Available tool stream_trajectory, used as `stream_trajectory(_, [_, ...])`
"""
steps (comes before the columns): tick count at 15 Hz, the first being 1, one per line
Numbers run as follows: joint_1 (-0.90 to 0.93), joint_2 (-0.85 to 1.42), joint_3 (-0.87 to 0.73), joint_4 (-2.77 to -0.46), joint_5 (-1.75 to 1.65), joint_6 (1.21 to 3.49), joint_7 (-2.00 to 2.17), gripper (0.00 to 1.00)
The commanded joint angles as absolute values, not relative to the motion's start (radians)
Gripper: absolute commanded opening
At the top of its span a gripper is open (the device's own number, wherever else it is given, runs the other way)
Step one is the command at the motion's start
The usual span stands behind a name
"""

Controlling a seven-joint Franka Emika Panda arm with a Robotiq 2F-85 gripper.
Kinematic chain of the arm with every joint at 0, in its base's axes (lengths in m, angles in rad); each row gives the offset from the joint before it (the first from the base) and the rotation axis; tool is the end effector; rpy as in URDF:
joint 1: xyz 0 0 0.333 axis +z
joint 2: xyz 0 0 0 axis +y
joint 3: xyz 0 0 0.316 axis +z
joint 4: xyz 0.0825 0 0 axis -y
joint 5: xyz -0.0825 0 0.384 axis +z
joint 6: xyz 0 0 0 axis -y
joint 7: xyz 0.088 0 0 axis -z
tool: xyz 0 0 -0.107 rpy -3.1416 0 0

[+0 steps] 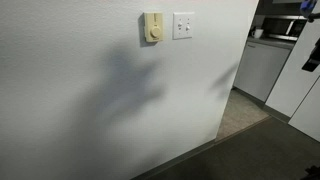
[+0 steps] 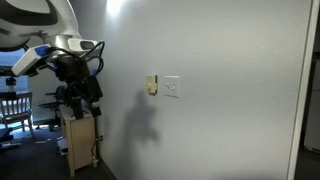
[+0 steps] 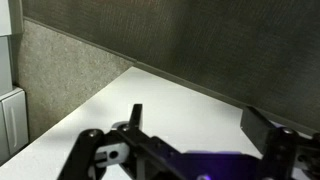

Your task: Turn on the light switch on the right

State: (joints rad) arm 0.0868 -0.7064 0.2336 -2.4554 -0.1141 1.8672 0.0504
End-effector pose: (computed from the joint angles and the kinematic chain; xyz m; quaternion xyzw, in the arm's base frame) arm 0.3348 0.1145 0.5389 0.9824 0.1240 0.0709 0.1206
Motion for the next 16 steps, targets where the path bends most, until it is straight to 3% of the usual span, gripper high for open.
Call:
stream_trajectory(1, [0.108, -0.702, 0.218, -2.452, -0.127, 1.863, 0.062, 1.0])
stream_trajectory(16, [0.115, -0.697, 0.217, -2.452, -0.132, 1.867, 0.049, 1.0])
